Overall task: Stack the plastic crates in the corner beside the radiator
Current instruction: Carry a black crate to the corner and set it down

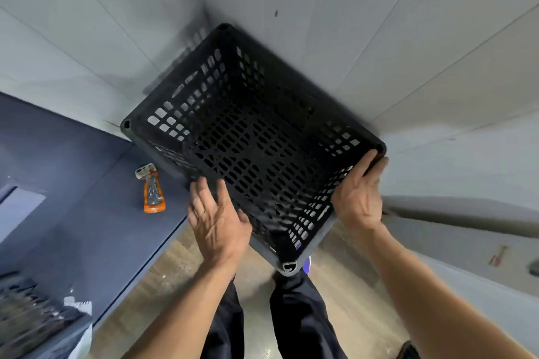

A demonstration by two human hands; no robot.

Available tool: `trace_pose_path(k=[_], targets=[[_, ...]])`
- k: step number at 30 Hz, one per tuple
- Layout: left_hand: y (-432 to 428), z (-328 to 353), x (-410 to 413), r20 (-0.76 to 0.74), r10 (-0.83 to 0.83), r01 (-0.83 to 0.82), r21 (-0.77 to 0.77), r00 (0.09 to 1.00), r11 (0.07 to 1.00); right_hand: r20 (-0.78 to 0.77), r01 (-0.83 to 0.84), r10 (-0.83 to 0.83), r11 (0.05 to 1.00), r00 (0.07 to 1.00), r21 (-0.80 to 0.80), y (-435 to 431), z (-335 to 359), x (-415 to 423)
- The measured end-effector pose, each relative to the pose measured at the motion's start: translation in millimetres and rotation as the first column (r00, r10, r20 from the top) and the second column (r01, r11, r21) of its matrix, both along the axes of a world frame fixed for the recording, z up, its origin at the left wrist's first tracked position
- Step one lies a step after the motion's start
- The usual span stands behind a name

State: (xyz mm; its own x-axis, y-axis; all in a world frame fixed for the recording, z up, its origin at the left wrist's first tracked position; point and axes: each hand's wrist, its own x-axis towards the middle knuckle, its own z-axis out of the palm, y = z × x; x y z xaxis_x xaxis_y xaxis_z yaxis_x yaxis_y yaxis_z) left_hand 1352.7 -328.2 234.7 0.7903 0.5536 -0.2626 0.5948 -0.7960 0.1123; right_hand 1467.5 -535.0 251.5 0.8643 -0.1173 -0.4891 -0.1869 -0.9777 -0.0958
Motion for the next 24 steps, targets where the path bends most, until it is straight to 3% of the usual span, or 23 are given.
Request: trace_pose_path(k=[4, 12, 16, 19, 24], targets=[[38.2, 0.4, 10.7, 0.004, -0.161, 0.161, -0.002, 0.987, 0.987, 0.028, 0.1, -0.1, 0.995, 0.995, 0.007, 24.4, -3.5, -31.0], [135.1, 18.0, 31.1, -0.06, -0.152, 0.153, 0.002, 0.987, 0.988, 0.02, 0.365, -0.365, 0.931, 0.931, 0.02, 77.8, -5.9, -89.6], [130.5, 22.7, 25.2, -0.118, -0.091, 0.075, -0.134, 0.989, 0.988, 0.018, 0.428, -0.428, 0.904, 0.904, 0.011, 88.8, -7.0, -112.6], [116.8, 15.9, 16.8, -0.153, -0.054, 0.0, -0.328, 0.987, 0.945, -0.041, 0.495, -0.494, 0.868, 0.868, 0.033, 86.6, -9.3, -126.4], [95.8, 2.8, 7.3, -0.077, -0.014, -0.029, -0.53, 0.997, 0.848, -0.152, 0.576, -0.555, 0.789, 0.818, 0.213, 67.4, -16.7, -139.9]])
